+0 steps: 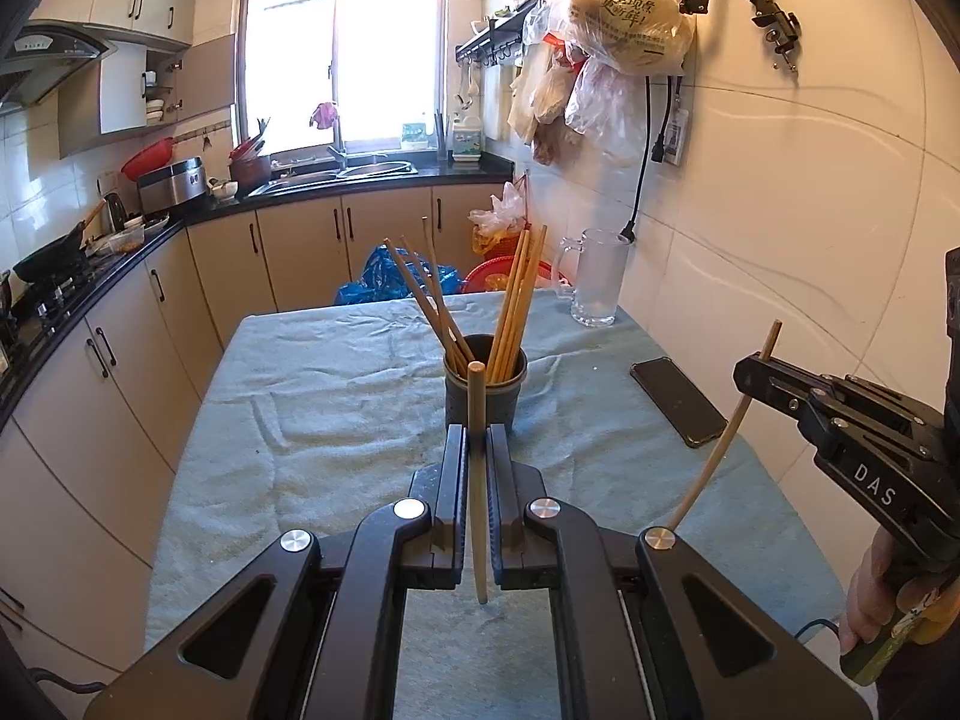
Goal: Organize utensils
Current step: 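Lift both held chopsticks up toward the black cup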
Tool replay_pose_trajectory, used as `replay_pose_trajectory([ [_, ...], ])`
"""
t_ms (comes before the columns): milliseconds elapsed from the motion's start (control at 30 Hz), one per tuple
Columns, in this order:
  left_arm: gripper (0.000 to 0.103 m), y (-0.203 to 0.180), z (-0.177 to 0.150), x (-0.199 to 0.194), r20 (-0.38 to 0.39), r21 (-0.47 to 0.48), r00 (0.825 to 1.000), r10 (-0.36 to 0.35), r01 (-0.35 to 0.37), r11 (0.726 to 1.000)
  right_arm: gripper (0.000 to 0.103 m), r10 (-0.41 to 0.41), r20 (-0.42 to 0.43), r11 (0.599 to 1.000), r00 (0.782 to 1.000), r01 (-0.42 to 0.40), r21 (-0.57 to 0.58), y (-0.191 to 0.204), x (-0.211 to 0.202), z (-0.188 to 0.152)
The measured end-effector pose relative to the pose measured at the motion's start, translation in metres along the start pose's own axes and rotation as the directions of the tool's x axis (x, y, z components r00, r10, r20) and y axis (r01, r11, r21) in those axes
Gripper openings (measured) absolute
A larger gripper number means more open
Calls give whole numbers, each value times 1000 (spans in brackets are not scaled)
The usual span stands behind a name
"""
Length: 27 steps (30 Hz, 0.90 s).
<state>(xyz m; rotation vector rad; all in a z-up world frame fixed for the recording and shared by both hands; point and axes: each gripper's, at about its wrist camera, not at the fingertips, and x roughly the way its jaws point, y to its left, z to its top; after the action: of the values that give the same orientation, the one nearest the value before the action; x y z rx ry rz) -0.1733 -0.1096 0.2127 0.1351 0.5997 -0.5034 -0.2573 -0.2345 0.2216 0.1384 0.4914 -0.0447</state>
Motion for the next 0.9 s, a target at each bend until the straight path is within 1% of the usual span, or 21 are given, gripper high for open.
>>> replay_pose_trajectory([
  [133,5,1,4,0,3,8,1000,7,-7,1000,7,0,2,1000,1000,0,1,1,-1,1],
  [300,5,4,10,-2,10,19,1000,13,-13,1000,7,4,2,1000,1000,-4,4,1,1,11],
  [633,5,11,23,4,-1,40,1000,16,-16,999,7,21,-8,999,1000,-21,24,-5,17,27],
  [900,5,13,34,10,-3,57,1000,20,-20,998,7,36,-2,999,999,-36,17,1,26,37],
])
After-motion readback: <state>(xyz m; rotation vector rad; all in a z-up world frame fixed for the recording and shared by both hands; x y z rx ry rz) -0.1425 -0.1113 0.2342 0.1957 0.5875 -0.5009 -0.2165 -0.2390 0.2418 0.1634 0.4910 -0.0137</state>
